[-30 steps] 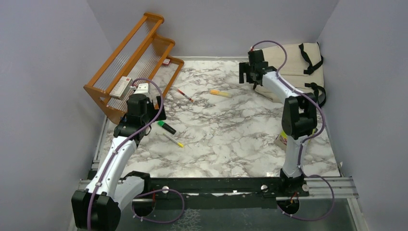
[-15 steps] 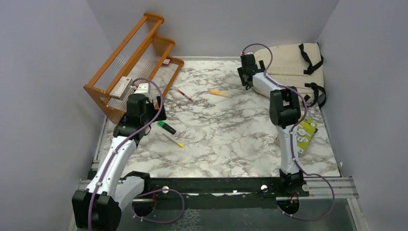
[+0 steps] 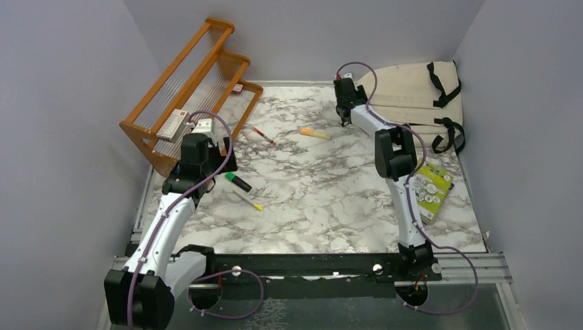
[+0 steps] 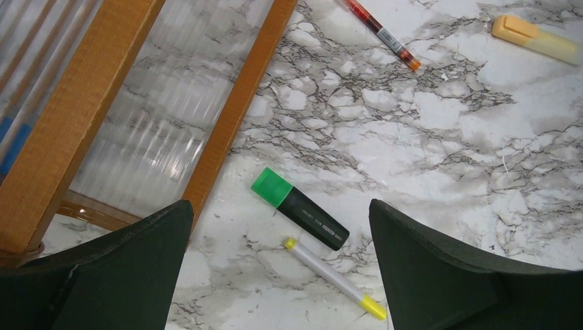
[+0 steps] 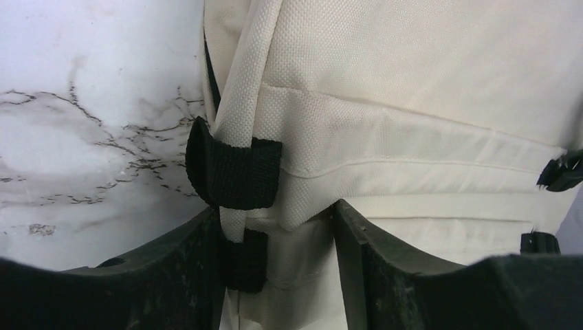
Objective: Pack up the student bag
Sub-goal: Adjust the student bag at the center of the board.
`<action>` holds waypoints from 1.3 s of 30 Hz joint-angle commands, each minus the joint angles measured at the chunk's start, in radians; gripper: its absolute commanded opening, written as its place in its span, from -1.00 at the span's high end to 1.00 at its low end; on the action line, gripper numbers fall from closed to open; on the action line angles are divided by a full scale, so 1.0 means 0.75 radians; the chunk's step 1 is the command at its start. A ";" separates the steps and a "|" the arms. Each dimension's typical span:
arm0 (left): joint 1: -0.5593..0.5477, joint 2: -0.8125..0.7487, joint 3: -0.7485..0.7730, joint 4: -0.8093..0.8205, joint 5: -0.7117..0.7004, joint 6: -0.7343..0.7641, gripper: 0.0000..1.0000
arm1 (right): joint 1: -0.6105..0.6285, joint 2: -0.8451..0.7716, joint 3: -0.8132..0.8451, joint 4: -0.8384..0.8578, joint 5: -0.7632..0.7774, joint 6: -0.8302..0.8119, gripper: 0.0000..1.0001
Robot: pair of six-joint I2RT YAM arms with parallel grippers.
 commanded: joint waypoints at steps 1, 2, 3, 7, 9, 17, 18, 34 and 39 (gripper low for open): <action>0.014 -0.007 0.031 0.036 0.015 0.001 -0.98 | -0.005 0.043 0.020 0.007 0.094 -0.006 -0.02; 0.017 0.000 0.032 0.036 0.017 -0.001 -0.98 | -0.004 0.028 0.000 0.022 0.096 -0.004 0.08; 0.021 0.009 0.035 0.039 0.025 -0.002 -0.98 | -0.003 0.007 -0.027 0.046 0.108 -0.006 0.21; 0.039 0.033 0.042 0.040 0.059 -0.007 -0.97 | -0.004 -0.112 -0.164 0.175 0.134 -0.022 0.66; 0.046 0.034 0.042 0.033 0.045 -0.010 -0.97 | -0.003 -0.185 -0.200 0.187 0.126 -0.009 0.84; 0.063 0.027 0.044 0.031 0.049 -0.018 -0.97 | -0.004 -0.587 -0.328 0.151 0.044 0.070 0.99; 0.065 0.029 0.045 0.034 0.066 -0.020 -0.97 | -0.003 -0.632 -0.337 0.148 0.042 0.070 0.99; 0.076 -0.043 0.023 0.092 0.051 -0.067 -0.97 | -0.004 -1.123 -0.140 -0.349 -0.670 0.344 0.99; 0.076 -0.077 -0.024 0.153 -0.002 -0.079 -0.98 | -0.003 -1.080 -0.107 -0.450 -0.867 0.458 0.99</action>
